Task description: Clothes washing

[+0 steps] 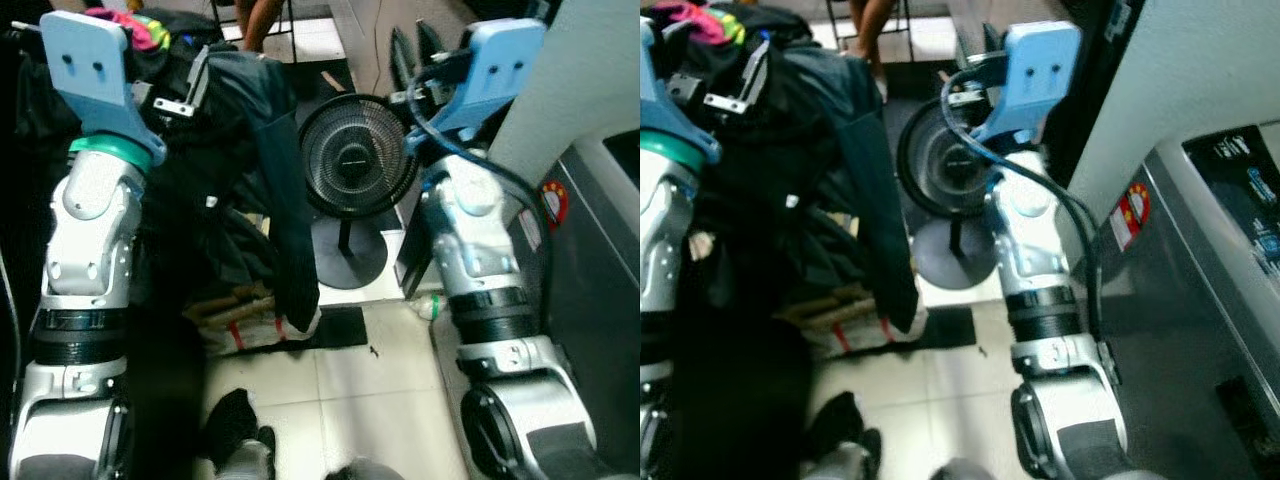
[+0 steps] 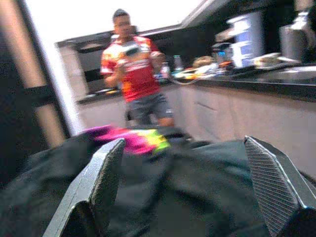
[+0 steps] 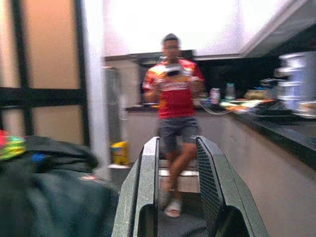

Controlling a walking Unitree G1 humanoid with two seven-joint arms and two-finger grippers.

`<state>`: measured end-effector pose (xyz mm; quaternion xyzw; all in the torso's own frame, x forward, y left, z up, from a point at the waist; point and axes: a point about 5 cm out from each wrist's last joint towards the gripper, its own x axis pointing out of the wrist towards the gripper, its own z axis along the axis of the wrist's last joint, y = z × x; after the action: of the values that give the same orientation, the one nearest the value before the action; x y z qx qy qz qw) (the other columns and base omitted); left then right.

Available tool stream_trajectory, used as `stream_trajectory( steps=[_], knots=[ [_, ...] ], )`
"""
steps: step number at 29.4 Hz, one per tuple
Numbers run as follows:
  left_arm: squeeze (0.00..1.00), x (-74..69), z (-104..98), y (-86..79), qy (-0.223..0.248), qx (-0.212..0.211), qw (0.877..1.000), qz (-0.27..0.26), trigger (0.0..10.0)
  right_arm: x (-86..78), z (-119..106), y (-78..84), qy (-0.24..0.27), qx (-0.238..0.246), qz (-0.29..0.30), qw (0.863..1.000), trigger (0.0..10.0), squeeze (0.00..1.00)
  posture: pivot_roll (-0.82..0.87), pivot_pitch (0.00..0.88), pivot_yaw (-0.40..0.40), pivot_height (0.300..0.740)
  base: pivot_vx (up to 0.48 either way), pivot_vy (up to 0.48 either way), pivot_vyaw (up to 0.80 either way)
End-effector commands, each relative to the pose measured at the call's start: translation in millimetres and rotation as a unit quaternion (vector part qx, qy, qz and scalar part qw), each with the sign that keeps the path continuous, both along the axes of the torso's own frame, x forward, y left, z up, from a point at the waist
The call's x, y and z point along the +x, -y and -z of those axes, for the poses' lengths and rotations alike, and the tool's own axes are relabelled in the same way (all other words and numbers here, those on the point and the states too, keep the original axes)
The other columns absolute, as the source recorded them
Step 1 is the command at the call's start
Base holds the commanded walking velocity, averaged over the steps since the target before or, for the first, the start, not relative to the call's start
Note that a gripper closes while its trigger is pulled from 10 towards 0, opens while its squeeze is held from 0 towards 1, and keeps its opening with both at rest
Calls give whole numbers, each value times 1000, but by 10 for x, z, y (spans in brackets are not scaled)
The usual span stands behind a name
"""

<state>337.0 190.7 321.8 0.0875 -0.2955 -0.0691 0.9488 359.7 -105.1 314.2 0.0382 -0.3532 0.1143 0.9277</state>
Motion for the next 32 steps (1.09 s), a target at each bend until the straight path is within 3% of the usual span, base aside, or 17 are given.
stream_trajectory(
  steps=[1, 7, 32],
  knots=[
    [0, 0, 34, -45, -7, 3, 1000, -10, 10000, -13, 8, -73, -1, 0, -12, 1000, 10000, 0, 129, 77, 32, 740, 0, 0, 800],
    [0, 0, 32, -44, -5, 5, 1000, -13, 10000, -7, 14, -77, -4, 5, -17, 1000, 10000, 0, 130, 74, 30, 740, 127, 0, 798],
    [0, 5, 36, -48, -2, 8, 1000, -18, 10000, -4, 39, -112, -8, 1, -29, 1000, 10000, 0, 127, 60, 25, 740, 465, 0, 0]
  ],
)
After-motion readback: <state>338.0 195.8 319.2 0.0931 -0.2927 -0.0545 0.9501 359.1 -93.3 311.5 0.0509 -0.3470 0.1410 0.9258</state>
